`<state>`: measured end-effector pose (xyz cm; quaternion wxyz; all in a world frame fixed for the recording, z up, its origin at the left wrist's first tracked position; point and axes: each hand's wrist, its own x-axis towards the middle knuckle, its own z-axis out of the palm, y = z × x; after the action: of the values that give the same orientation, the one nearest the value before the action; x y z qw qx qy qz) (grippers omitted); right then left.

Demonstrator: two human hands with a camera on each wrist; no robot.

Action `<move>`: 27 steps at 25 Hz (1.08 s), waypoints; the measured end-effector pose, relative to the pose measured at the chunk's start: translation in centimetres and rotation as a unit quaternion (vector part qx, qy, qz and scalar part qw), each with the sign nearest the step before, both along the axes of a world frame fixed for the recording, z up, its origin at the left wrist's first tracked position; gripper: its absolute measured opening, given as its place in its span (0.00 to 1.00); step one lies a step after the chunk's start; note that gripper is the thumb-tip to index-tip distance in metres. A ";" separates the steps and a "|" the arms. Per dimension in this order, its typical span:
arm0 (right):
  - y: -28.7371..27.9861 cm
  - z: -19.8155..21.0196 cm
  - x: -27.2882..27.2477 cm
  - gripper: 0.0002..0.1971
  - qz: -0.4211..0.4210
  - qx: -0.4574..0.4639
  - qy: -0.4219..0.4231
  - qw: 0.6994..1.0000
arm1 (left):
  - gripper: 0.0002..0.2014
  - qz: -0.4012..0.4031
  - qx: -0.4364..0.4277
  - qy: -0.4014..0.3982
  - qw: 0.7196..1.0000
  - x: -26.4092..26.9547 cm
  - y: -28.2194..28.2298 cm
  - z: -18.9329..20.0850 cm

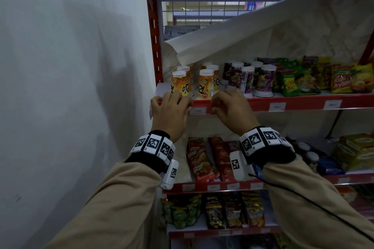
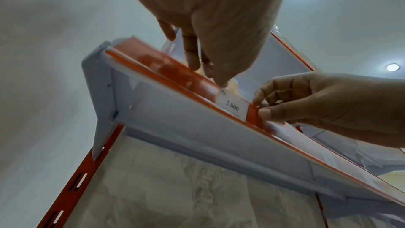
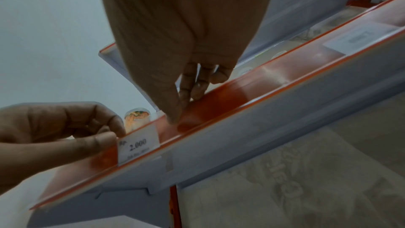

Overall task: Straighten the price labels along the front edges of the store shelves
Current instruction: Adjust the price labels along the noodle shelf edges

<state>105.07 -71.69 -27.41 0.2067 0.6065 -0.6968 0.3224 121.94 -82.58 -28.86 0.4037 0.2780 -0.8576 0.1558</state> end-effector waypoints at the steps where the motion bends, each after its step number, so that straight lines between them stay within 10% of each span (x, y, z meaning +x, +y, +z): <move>1: 0.3 -0.1 -0.4 0.09 -0.007 -0.007 0.005 1.000 | 0.07 0.003 0.001 -0.003 1.000 -0.1 0.1 0.0; 14: 9.2 1.3 -12.1 0.10 -0.128 0.048 0.058 0.989 | 0.17 -0.082 0.025 -0.114 0.990 -12.0 8.1 2.0; 27: 10.1 -0.5 -16.1 0.10 -0.001 -0.035 0.112 0.993 | 0.13 -0.076 0.065 -0.047 0.994 -17.7 11.4 1.4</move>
<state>88.99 -61.58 -27.91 0.3049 0.6302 -0.6582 0.2767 104.27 -71.20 -27.48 0.3552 0.2299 -0.9024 0.0814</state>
